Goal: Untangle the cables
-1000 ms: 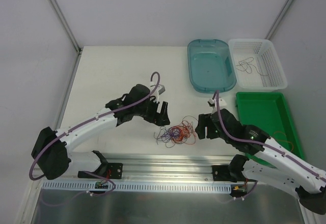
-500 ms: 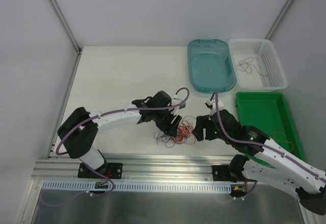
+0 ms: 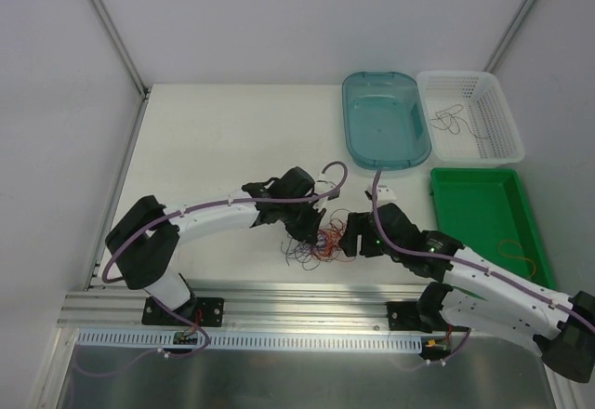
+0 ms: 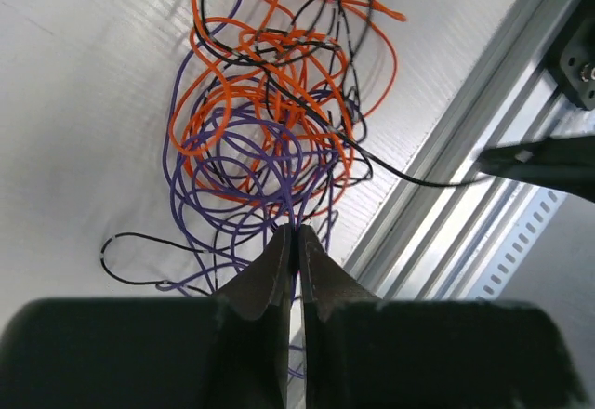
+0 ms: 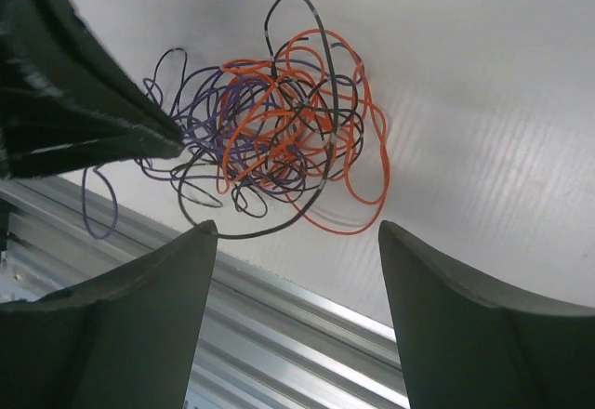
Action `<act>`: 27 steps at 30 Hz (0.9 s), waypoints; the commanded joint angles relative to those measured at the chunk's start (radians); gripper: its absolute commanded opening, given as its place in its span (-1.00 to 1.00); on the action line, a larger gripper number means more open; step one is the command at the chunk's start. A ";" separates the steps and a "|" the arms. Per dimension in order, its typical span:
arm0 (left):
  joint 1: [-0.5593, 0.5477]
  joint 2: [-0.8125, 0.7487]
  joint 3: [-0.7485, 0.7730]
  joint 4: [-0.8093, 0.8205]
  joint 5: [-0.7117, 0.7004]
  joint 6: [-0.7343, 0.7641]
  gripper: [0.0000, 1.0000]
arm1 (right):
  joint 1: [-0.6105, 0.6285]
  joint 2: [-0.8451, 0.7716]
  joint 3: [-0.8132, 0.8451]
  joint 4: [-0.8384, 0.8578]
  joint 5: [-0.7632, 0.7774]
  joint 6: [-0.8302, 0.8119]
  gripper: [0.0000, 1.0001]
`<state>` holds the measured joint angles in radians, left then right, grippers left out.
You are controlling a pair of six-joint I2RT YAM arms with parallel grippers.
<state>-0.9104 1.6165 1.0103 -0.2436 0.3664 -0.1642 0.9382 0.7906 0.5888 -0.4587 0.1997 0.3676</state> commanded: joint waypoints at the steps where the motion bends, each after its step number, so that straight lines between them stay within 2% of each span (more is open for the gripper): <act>1: -0.005 -0.139 -0.019 0.023 -0.038 -0.038 -1.00 | 0.002 0.056 -0.040 0.216 -0.005 0.157 0.48; 9: -0.005 -0.266 -0.096 0.072 -0.113 -0.165 -1.00 | 0.004 0.300 -0.064 0.530 -0.037 0.280 0.43; 12: -0.005 -0.303 -0.131 0.098 -0.141 -0.208 -1.00 | 0.004 0.380 -0.067 0.633 -0.046 0.286 0.33; 15: -0.005 -0.336 -0.156 0.109 -0.181 -0.239 -1.00 | 0.004 0.453 -0.064 0.689 -0.066 0.286 0.08; 16: -0.005 -0.357 -0.164 0.109 -0.190 -0.250 -1.00 | 0.004 0.470 -0.063 0.690 -0.068 0.290 -0.10; 18: -0.005 -0.385 -0.171 0.109 -0.219 -0.262 -1.00 | 0.004 0.513 -0.061 0.712 -0.080 0.295 -0.20; 19: -0.005 -0.418 -0.177 0.109 -0.256 -0.268 -1.00 | 0.002 0.525 -0.064 0.721 -0.082 0.298 -0.35; 21: -0.004 -0.458 -0.183 0.109 -0.288 -0.285 -1.00 | 0.002 0.553 -0.066 0.716 -0.082 0.307 -0.52; 22: -0.001 -0.502 -0.188 0.107 -0.323 -0.293 -1.00 | 0.002 0.561 -0.064 0.704 -0.076 0.309 -0.76; 24: 0.016 -0.579 -0.193 0.098 -0.348 -0.307 -1.00 | -0.001 0.562 -0.058 0.658 -0.045 0.310 -0.98; 27: 0.079 -0.659 -0.193 0.063 -0.362 -0.336 -1.00 | -0.009 0.512 -0.064 0.589 0.004 0.307 -0.99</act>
<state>-0.8852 1.0431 0.8185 -0.1795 0.0700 -0.4492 0.9379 1.3468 0.5247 0.1837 0.1402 0.6643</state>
